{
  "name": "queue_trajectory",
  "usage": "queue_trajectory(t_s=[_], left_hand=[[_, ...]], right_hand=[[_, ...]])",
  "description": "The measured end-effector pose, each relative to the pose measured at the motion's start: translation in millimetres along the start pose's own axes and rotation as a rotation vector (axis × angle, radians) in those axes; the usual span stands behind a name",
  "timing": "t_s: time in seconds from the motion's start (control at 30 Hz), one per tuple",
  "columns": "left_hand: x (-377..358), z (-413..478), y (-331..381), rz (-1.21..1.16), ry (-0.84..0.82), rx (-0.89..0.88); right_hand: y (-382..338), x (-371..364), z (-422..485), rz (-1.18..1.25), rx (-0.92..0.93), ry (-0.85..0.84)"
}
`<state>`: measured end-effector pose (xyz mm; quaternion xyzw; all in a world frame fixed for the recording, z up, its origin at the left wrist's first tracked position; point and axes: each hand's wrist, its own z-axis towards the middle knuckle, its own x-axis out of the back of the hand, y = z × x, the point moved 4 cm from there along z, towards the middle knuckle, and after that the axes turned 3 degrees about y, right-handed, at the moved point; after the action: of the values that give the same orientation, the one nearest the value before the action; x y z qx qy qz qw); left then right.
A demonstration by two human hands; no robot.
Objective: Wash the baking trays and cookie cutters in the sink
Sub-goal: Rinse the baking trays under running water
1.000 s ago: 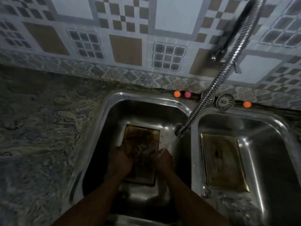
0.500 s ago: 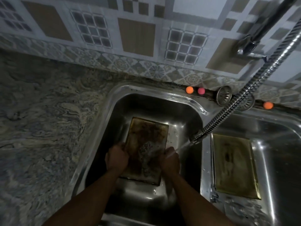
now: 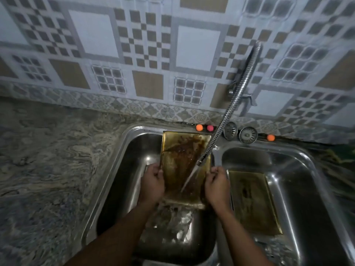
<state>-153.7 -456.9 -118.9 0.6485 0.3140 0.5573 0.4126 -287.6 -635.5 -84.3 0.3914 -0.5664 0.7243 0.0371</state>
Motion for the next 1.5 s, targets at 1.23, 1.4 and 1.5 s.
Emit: queue_trajectory(t_s=[1.23,1.4,1.5], left_hand=[[-13.1,-54.9,79.2,-0.189,-0.560,0.037],[-32.2,-64.0,88.4,-0.233,-0.475,-0.028],[-33.5,-54.7,93.1,-0.315,-0.406,0.037]], right_hand=[[-0.7,-3.7,35.2,-0.156,0.126,-0.179],[-28.1,-14.3,26.0,-0.274,0.298,-0.244],[-45.3,-11.0,-11.6,-0.145,0.617,-0.506]])
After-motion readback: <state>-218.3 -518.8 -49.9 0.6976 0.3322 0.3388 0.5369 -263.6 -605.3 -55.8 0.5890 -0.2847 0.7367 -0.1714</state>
